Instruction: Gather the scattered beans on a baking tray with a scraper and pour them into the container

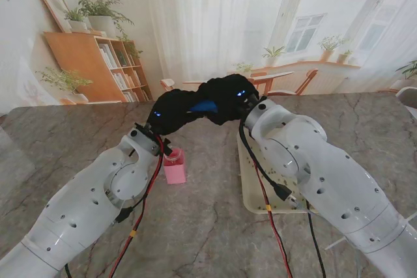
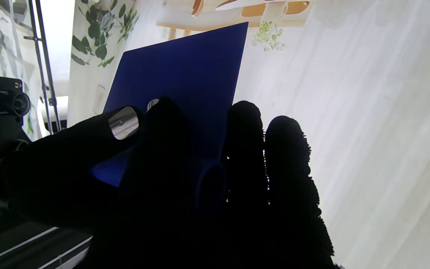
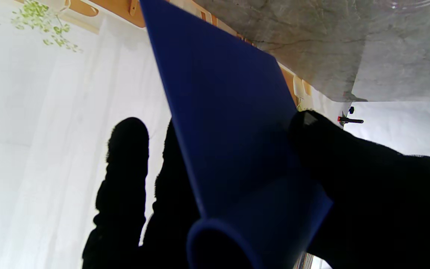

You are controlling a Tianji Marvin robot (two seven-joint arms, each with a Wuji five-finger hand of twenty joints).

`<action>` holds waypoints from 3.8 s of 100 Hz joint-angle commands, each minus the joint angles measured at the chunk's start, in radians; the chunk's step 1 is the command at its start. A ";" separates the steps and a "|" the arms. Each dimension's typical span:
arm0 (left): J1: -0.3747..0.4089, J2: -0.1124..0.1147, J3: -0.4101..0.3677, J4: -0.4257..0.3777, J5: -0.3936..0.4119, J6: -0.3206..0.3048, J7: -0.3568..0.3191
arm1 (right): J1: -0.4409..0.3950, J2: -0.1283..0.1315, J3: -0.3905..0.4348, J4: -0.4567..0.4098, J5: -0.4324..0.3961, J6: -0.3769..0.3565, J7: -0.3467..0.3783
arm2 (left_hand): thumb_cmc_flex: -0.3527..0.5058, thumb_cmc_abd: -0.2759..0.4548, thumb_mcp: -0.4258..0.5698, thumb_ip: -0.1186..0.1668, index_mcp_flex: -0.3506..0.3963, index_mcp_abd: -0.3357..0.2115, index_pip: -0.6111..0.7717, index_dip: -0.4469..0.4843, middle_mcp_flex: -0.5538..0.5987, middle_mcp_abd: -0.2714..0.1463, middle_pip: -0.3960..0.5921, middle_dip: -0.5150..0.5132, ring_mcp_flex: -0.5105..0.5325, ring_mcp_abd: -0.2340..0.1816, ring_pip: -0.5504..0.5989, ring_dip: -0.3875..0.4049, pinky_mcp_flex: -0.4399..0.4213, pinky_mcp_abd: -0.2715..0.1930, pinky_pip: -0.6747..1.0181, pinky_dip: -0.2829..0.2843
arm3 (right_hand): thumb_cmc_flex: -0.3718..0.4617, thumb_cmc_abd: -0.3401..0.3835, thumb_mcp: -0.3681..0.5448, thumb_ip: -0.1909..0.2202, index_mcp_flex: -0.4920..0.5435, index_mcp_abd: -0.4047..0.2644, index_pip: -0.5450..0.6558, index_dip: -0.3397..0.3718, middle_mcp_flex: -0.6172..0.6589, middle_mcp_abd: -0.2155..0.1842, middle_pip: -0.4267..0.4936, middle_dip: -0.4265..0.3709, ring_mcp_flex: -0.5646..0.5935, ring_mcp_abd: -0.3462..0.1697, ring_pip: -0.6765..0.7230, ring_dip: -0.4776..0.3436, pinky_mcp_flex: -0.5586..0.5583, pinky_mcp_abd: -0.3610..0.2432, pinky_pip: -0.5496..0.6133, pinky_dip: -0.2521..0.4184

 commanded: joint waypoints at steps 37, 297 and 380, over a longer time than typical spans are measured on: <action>-0.012 -0.014 0.007 -0.007 -0.028 -0.022 -0.005 | 0.009 -0.016 -0.028 0.033 0.116 0.001 0.007 | 0.060 0.051 0.028 0.001 0.005 -0.053 -0.051 -0.015 0.011 -0.023 -0.052 0.019 -0.008 -0.033 -0.051 -0.001 -0.002 -0.052 -0.035 0.043 | 0.183 -0.140 0.047 -0.164 0.138 -0.390 0.520 -0.248 0.418 -0.096 0.160 0.122 0.463 -0.246 0.148 0.011 0.487 -0.250 0.212 0.022; 0.506 -0.013 -0.273 -0.285 -0.067 0.113 0.077 | -0.239 0.034 0.314 0.312 -0.016 -0.086 -0.103 | -0.269 0.294 0.027 0.037 -0.003 0.103 -0.586 -0.061 -0.143 0.110 -0.365 -0.546 -0.193 0.148 -0.528 -0.377 -0.298 0.181 -0.379 -0.068 | 0.160 -0.088 0.003 -0.210 0.108 -0.597 0.806 -0.121 0.253 -0.161 0.363 -0.053 0.276 -0.121 0.095 -0.041 0.272 -0.012 0.124 -0.091; 0.515 -0.015 -0.258 -0.291 -0.071 0.095 0.089 | -0.077 0.036 0.124 0.543 0.069 -0.056 -0.127 | -0.263 0.308 0.026 0.035 0.012 0.105 -0.585 -0.059 -0.130 0.106 -0.361 -0.542 -0.181 0.145 -0.519 -0.369 -0.289 0.176 -0.364 -0.068 | 0.125 0.017 -0.087 -0.172 -0.019 -0.445 0.833 -0.098 0.139 -0.091 0.385 -0.060 0.195 -0.066 0.101 -0.055 0.191 0.035 0.134 -0.129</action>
